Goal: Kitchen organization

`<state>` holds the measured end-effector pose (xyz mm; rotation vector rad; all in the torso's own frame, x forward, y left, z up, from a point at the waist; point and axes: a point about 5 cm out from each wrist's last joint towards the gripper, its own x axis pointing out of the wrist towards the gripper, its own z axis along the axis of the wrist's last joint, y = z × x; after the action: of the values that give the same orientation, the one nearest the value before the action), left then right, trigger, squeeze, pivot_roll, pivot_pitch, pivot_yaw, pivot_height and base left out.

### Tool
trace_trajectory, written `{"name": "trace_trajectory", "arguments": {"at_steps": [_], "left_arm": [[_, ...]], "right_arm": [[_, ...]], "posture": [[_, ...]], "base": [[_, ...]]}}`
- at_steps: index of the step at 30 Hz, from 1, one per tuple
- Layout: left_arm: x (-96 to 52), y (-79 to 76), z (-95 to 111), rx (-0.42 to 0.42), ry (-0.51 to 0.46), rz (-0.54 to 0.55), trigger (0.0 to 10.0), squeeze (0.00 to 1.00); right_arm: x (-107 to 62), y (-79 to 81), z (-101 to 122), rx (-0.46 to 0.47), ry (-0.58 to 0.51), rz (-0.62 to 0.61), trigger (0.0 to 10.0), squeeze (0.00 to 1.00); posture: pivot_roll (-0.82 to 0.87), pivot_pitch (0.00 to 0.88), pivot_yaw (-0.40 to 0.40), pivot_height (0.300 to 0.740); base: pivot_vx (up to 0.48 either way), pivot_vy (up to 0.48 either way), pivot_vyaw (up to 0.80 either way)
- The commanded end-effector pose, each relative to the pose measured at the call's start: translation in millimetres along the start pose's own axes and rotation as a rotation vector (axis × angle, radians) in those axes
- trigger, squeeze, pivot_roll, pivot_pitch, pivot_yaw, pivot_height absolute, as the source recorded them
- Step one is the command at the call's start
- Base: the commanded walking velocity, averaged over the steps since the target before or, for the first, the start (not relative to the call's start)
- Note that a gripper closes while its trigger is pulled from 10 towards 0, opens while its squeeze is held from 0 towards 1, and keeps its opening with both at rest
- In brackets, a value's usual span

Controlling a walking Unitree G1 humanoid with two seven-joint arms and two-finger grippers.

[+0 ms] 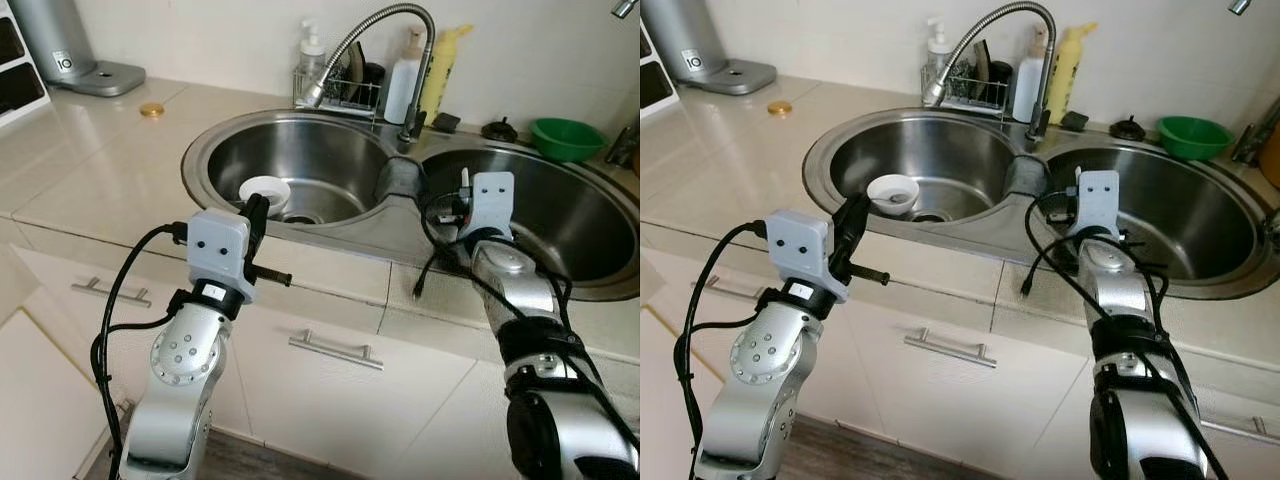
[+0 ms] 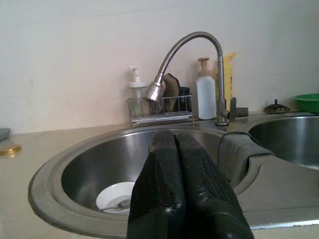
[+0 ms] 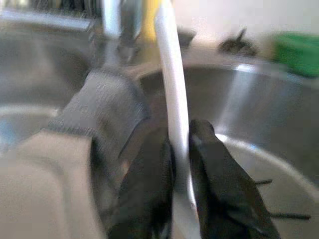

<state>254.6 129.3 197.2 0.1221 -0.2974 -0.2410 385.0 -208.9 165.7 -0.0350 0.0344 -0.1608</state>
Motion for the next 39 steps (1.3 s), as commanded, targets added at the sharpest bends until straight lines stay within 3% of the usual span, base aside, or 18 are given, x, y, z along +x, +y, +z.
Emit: {"name": "trace_trajectory", "arguments": {"at_steps": [1, 6, 15, 22, 25, 26, 27, 28, 29, 31, 39], "left_arm": [[0.8, -1.8, 2.1, 0.005, -0.011, -0.006, 10.0, 0.0], [0.0, -2.7, 1.6, 0.001, -0.005, -0.014, 10.0, 0.0], [-0.2, -2.8, 0.7, -0.004, 0.006, -0.019, 10.0, 0.0], [-0.2, -2.1, -0.2, -0.006, 0.014, -0.017, 10.0, 0.0], [-1.1, -0.4, -0.6, -0.011, 0.027, -0.007, 10.0, 0.0], [-1.3, 0.0, -0.6, -0.011, 0.028, -0.007, 10.0, 0.0], [-1.5, 0.2, -0.5, -0.011, 0.028, -0.006, 10.0, 0.0], [-1.6, 0.5, -0.7, -0.012, 0.031, -0.006, 10.0, 0.0], [-1.6, 0.5, -0.7, -0.012, 0.031, -0.006, 10.0, 0.0], [-1.8, 1.3, -1.1, -0.011, 0.035, -0.011, 10.0, 0.0], [-1.5, 1.9, -0.9, -0.005, 0.035, -0.016, 10.0, 0.0]], "right_arm": [[3.3, -10.6, 16.5, -0.005, -0.092, -0.062, 10.0, 1.0], [2.6, -11.6, 17.5, -0.014, -0.132, -0.067, 10.0, 1.0], [-6.4, -7.1, -0.5, -0.023, -0.136, -0.039, 10.0, 1.0], [-15.2, -7.4, 4.2, 0.034, -0.189, -0.043, 10.0, 1.0], [-34.3, -3.7, 8.2, 0.037, -0.223, -0.058, 10.0, 1.0], [-39.1, -4.0, 9.1, 0.034, -0.23, -0.063, 10.0, 0.78], [-42.2, -4.2, 9.8, 0.033, -0.235, -0.067, 10.0, 0.78], [-47.1, -5.2, 11.0, 0.023, -0.247, -0.074, 10.0, 0.0], [-47.1, -5.2, 11.0, 0.023, -0.247, -0.074, 10.0, 0.0], [-66.7, -6.7, 10.3, -0.008, -0.275, -0.081, 10.0, 0.0], [-94.4, -6.0, -7.1, -0.02, -0.202, -0.095, 10.0, 0.0]], "posture": [[0.17, 0.0, -0.077, 0.74], [0.16, 0.0, -0.074, 0.74], [0.15, 0.0, -0.069, 0.74], [0.15, 0.0, -0.074, 0.74], [0.15, 0.0, -0.079, 0.74], [0.15, 0.0, -0.079, 0.74], [0.15, 0.0, -0.079, 0.74], [0.15, 0.0, -0.08, 0.74], [0.15, 0.0, -0.08, 0.74], [0.14, 0.0, -0.077, 0.74], [0.14, 0.0, -0.073, 0.74]], "base": [[0.0, 0.0, 0.0], [0.0, 0.0, 0.0], [0.0, 0.0, 0.0], [0.0, 0.0, 0.0], [0.0, 0.0, 0.0], [0.0, 0.307, 0.0], [0.0, 0.307, 0.0], [0.0, 0.48, 0.0], [0.0, 0.48, 0.0], [0.0, 0.48, 0.0], [0.0, 0.48, 0.0]]}}
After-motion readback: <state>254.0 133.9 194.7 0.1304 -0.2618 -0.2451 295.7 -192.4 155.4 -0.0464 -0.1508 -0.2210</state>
